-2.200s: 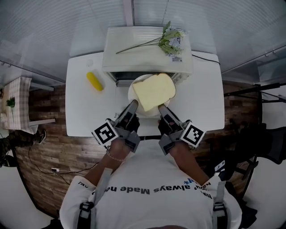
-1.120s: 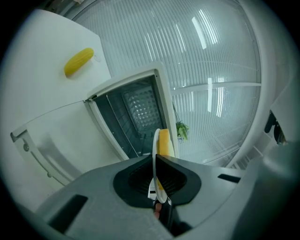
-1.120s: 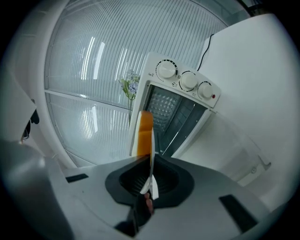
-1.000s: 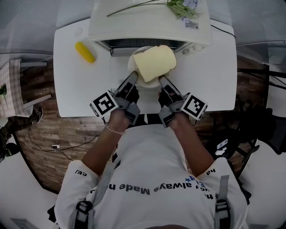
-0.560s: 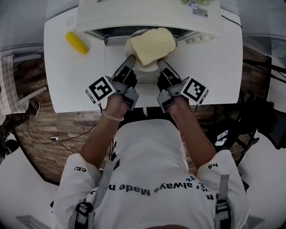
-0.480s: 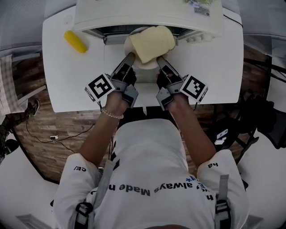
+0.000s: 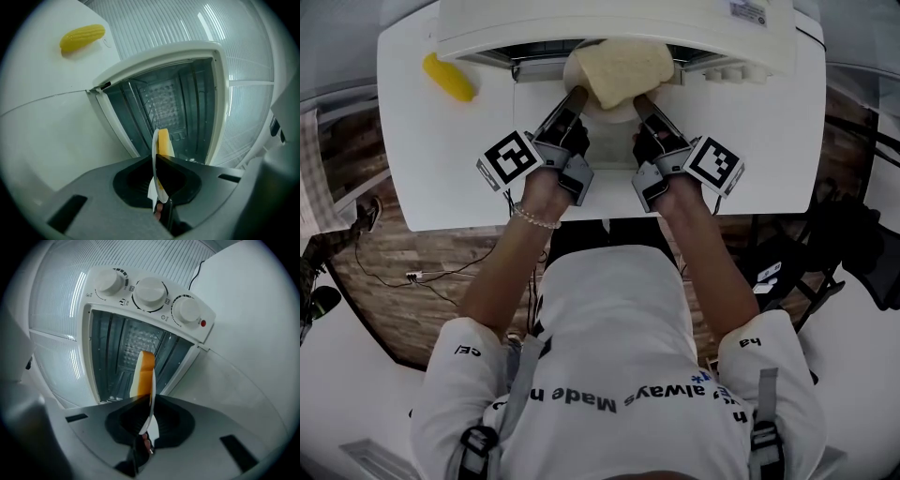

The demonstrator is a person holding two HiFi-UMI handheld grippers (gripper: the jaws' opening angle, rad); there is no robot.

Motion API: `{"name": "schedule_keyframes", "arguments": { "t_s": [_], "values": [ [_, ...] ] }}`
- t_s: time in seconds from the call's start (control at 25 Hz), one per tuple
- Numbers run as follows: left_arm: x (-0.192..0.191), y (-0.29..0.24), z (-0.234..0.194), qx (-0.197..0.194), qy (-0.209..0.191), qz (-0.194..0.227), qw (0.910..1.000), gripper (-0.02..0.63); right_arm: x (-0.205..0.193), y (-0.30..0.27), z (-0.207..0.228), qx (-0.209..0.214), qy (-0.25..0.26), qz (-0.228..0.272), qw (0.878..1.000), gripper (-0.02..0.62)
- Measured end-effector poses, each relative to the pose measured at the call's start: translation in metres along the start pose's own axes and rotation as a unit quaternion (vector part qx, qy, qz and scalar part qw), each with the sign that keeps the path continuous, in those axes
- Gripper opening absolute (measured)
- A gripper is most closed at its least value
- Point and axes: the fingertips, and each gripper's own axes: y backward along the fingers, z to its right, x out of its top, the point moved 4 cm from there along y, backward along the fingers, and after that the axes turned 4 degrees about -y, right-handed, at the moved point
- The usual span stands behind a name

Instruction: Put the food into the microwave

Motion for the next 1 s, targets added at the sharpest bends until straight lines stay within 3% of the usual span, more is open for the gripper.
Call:
{"name": "schedule_keyframes", "arguments": {
  "t_s": [0.48, 0.64, 0.84, 1.0],
  "values": [
    [0.009, -0.016, -0.003, 0.014, -0.003, 0.010, 0.9998, 0.018, 0.015, -0.013, 0.001, 0.012, 0.003, 0.016, 1.000, 0.025],
    [0.013, -0.022, 0.000, 0.014, -0.001, 0.017, 0.9998, 0.018, 0.014, -0.007, 0.005, 0.020, -0.015, 0.028, 0.999, 0.094],
    [0.018, -0.029, -0.002, 0.014, 0.008, 0.018, 0.9997, 0.018, 0.000, -0.007, 0.004, 0.043, -0.042, 0.016, 0.998, 0.087],
    [0.018, -0.032, -0.001, 0.010, 0.005, 0.016, 0.9998, 0.018, -0.003, -0.009, 0.003, 0.064, -0.077, 0.023, 0.995, 0.025]
  ]
}}
